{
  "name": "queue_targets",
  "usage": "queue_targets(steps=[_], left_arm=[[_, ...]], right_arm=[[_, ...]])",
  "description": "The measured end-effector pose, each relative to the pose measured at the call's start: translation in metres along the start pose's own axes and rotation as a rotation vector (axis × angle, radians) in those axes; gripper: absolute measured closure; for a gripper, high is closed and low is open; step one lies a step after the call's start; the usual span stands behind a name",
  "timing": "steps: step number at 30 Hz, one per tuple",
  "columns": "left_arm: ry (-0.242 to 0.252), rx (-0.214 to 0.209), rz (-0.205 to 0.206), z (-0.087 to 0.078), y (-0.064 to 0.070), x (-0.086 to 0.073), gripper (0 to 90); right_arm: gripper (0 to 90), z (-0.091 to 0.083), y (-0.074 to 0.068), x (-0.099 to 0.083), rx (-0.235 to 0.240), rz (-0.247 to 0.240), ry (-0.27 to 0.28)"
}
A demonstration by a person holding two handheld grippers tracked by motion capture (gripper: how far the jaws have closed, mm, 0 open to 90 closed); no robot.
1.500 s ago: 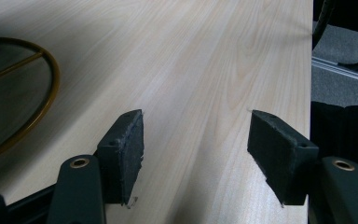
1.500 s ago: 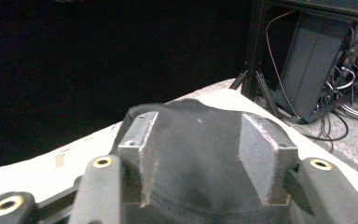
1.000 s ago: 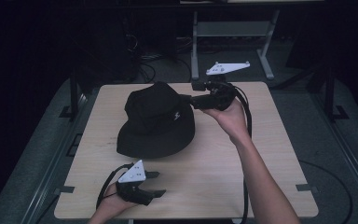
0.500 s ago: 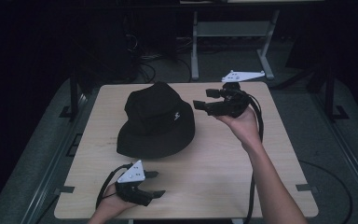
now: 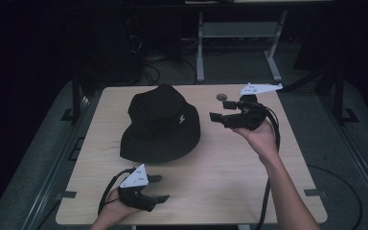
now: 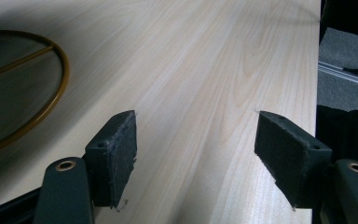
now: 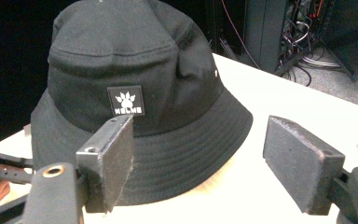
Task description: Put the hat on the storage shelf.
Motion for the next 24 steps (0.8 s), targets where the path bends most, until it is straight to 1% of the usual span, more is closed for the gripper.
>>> queue_targets(steps=[3, 4, 6, 15, 20, 24], left_arm=[[0.005, -0.001, -0.007, -0.001, -0.001, 0.000, 28.9], [0.006, -0.001, -0.015, -0.001, 0.000, 0.000, 28.9], [0.009, -0.003, -0.020, 0.000, 0.001, 0.000, 28.6], [0.005, 0.001, -0.013, 0.001, 0.001, 0.000, 27.9], [0.012, 0.003, -0.019, 0.000, 0.001, 0.000, 27.4], [0.006, 0.002, -0.016, 0.001, 0.002, 0.000, 27.3]], right_arm=[[23.4, -0.004, 0.003, -0.008, -0.009, 0.001, -0.010], [23.3, -0.006, 0.004, -0.010, -0.010, 0.009, -0.009], [23.3, -0.010, 0.007, -0.017, -0.016, 0.024, -0.005], [23.2, -0.029, 0.015, -0.040, -0.049, 0.052, -0.014], [22.6, -0.039, 0.019, -0.052, -0.059, 0.078, -0.012], [22.6, -0.046, 0.023, -0.062, -0.071, 0.096, -0.012]])
Point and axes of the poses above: each handheld gripper's, and its own axes: z roughly forward along the jaws, x roughly out of its top, y roughly to its right, the point moved 5 cm from there along z, roughly forward along the jaws, and after that the axes turned 4 degrees about -z, right-handed, at the moved point
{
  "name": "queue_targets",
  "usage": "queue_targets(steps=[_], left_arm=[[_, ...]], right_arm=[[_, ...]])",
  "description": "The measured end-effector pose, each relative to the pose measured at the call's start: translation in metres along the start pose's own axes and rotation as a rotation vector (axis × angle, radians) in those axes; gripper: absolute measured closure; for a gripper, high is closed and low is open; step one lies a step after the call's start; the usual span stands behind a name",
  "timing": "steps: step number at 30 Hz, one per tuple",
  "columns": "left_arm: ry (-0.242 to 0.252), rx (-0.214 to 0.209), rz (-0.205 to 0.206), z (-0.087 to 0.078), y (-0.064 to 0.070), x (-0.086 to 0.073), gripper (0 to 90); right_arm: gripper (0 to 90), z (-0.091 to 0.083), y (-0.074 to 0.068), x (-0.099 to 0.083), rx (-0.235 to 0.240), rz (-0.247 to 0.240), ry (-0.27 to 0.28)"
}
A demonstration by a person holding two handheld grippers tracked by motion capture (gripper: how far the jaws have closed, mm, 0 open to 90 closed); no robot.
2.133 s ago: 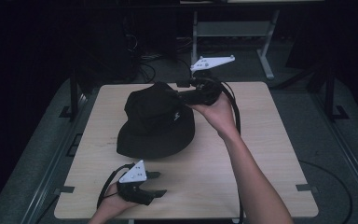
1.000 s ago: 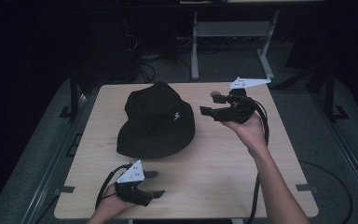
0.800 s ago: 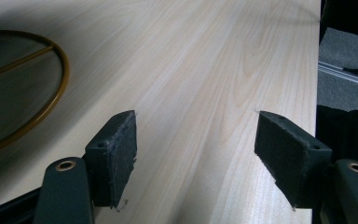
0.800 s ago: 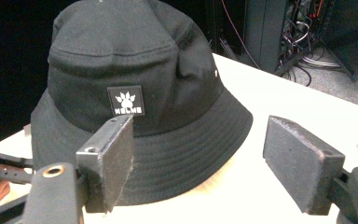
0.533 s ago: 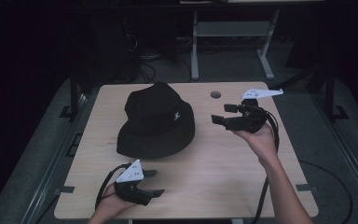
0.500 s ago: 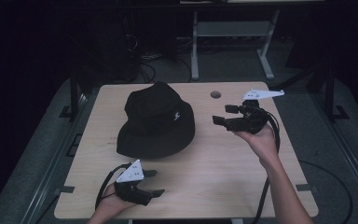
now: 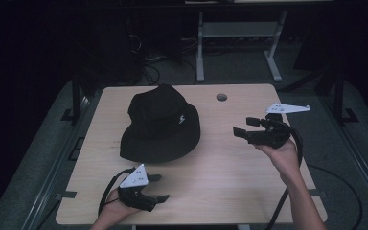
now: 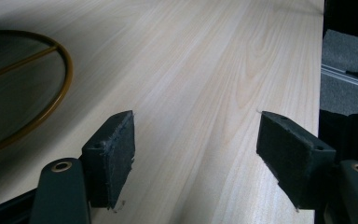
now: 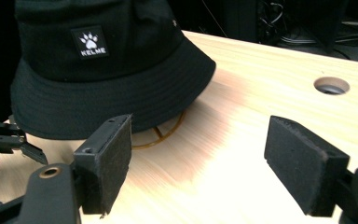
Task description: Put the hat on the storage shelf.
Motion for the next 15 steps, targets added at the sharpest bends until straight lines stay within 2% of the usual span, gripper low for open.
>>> queue_targets(steps=[11, 15], left_arm=[[-0.001, 0.022, -0.002, -0.003, 0.000, -0.002, 27.3], [-0.006, 0.029, -0.002, -0.003, -0.001, -0.003, 27.3]], right_arm=[[22.3, -0.019, 0.014, -0.036, -0.030, 0.059, 0.003], [22.2, -0.030, 0.020, -0.046, -0.062, 0.086, 0.035]])
Point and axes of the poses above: each handheld gripper's, and its own axes: z roughly forward along the jaws, x roughly out of its top, y roughly to its right, the point moved 5 cm from there along z, roughly forward along the jaws, and after that the axes turned 4 degrees about -z, right-handed, at the moved point
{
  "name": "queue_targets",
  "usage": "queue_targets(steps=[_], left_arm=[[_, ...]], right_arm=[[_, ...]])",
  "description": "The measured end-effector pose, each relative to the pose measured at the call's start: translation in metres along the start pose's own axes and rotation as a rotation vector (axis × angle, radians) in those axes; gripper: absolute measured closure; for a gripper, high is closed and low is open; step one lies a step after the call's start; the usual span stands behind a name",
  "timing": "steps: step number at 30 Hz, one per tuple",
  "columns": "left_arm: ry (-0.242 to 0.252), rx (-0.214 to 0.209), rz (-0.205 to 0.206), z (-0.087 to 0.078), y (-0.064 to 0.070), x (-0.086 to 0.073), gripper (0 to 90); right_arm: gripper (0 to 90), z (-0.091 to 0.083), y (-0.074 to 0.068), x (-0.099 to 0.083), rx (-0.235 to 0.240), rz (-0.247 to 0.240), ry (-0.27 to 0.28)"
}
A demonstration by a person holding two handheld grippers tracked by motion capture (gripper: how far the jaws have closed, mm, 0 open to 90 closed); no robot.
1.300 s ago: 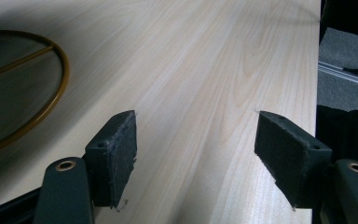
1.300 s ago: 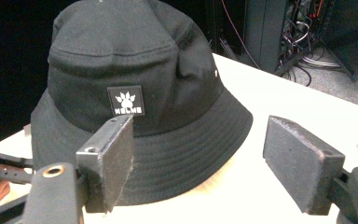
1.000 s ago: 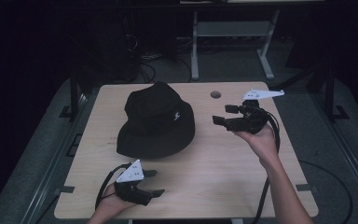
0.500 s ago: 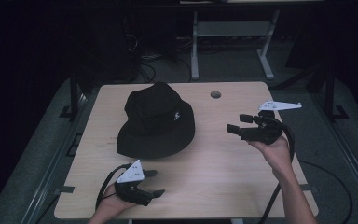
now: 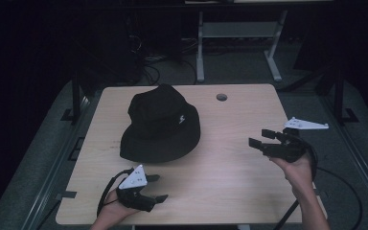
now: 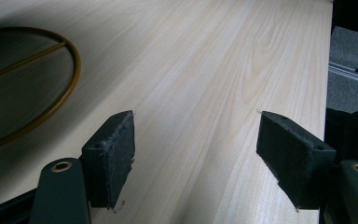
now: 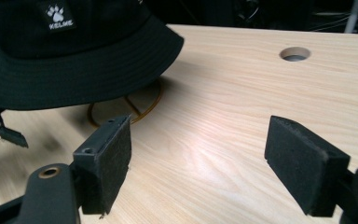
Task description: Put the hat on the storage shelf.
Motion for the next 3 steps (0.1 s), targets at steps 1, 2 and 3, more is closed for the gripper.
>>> queue_targets(steps=[1, 2, 3], left_arm=[[0.000, 0.001, 0.000, 0.0000, 0.0003, 0.0002, 27.3], [0.005, 0.001, 0.001, 0.0004, 0.0006, 0.0005, 27.3], [0.005, 0.000, 0.002, 0.0005, 0.0008, 0.0005, 27.3]], right_arm=[[21.8, -0.0018, 0.0010, -0.0011, -0.002, 0.004, 0.002], [21.4, -0.0041, 0.0021, -0.0018, -0.007, 0.003, 0.011], [21.4, -0.0070, 0.0026, -0.0020, -0.011, 0.006, 0.022]])
Point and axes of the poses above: each handheld gripper's, and its own axes: z roughly forward along the jaws, x roughly out of its top, y roughly to its right, the point moved 5 cm from there along z, roughly forward along the jaws, and after that the axes turned 4 degrees about -z, right-handed, at the moved point
